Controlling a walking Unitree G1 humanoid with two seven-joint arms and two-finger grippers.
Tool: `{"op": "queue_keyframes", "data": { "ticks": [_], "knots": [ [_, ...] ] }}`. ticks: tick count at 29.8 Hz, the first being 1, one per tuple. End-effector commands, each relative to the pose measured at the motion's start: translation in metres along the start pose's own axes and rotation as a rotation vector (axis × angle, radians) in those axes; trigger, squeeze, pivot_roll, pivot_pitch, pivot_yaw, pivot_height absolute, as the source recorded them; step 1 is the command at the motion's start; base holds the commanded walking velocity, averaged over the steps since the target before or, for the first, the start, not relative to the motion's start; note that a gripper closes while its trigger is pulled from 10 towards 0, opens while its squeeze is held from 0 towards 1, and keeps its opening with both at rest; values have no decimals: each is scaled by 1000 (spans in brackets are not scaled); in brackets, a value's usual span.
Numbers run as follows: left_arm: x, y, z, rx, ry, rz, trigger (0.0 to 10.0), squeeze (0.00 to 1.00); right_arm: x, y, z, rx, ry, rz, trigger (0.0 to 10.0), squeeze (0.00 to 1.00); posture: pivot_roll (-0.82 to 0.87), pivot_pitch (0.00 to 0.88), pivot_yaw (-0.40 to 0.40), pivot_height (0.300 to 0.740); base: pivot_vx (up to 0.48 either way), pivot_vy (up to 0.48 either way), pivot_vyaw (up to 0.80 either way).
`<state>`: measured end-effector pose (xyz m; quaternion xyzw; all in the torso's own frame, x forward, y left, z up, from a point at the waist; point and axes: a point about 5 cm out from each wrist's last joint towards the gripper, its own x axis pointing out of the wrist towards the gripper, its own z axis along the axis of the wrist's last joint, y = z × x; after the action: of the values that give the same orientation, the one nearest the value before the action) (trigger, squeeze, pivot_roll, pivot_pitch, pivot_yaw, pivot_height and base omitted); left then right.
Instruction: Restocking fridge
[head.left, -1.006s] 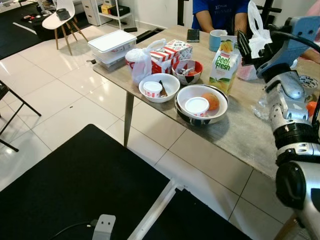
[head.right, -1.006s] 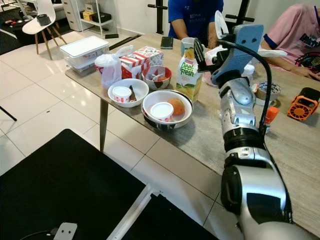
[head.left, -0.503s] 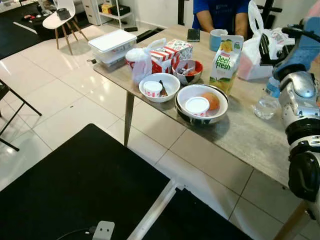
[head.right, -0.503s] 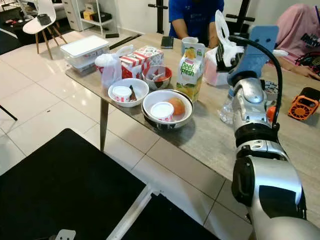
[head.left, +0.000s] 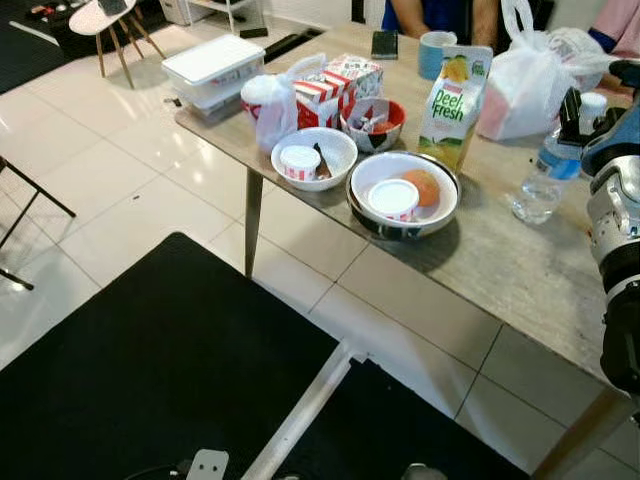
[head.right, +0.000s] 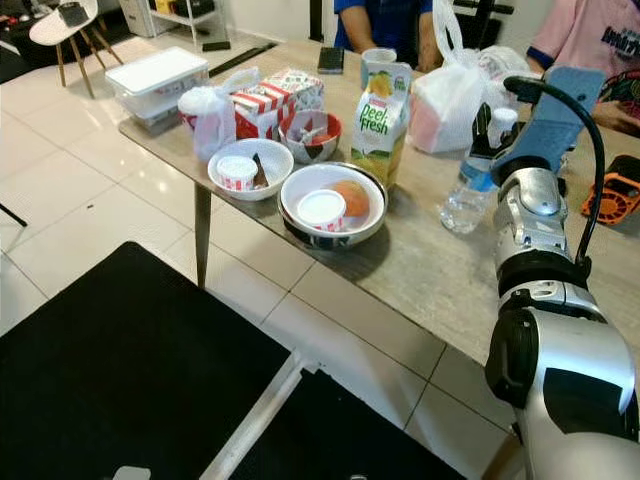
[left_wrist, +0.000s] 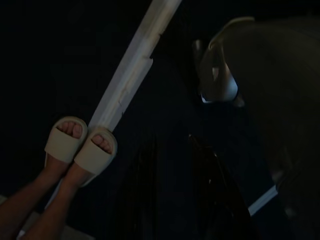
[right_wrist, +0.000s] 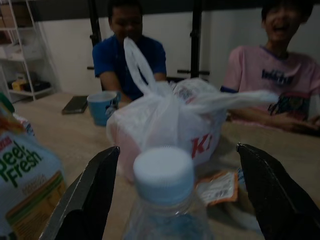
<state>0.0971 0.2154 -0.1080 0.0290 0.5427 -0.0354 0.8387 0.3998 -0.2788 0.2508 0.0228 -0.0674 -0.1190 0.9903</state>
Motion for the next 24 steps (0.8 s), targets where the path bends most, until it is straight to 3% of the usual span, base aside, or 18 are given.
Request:
{"op": "queue_keyframes", "data": {
  "ticks": [1,4,11,12,13,14,21,22,23,24],
  "knots": [
    [-2,0,-8,10,20,-3,10000,0,1,3,0,27,15,9,10000,0,67,173,43,740,0,0,0],
    [-3,1,-11,12,19,-5,10000,0,3,9,6,92,-10,58,10000,0,68,184,44,740,0,0,0],
    [-3,0,-13,17,20,-9,10000,0,5,8,16,118,-32,38,10000,0,61,192,49,740,0,0,0],
    [-3,0,-12,18,18,-9,10000,0,5,7,19,117,-41,37,2314,0,61,192,49,740,0,0,0],
    [-3,0,-11,18,16,-10,10000,0,6,7,21,113,-50,34,2314,0,58,189,50,740,0,0,0],
    [-3,0,-10,19,14,-10,10000,0,6,6,24,113,-57,30,0,0,58,185,51,740,0,0,0],
    [-2,0,-7,22,8,-12,10000,0,7,4,29,109,-73,27,0,0,54,178,49,740,0,0,0],
    [-2,0,-6,22,6,-12,10000,0,7,3,30,97,-72,28,784,0,52,175,49,740,0,0,0],
    [-1,-1,-5,22,5,-12,10000,0,7,3,31,89,-73,30,0,0,51,171,48,740,0,0,0],
    [-1,-1,-5,22,5,-12,10000,0,7,3,31,89,-73,30,0,0,51,171,48,740,0,0,0]
  ]
}}
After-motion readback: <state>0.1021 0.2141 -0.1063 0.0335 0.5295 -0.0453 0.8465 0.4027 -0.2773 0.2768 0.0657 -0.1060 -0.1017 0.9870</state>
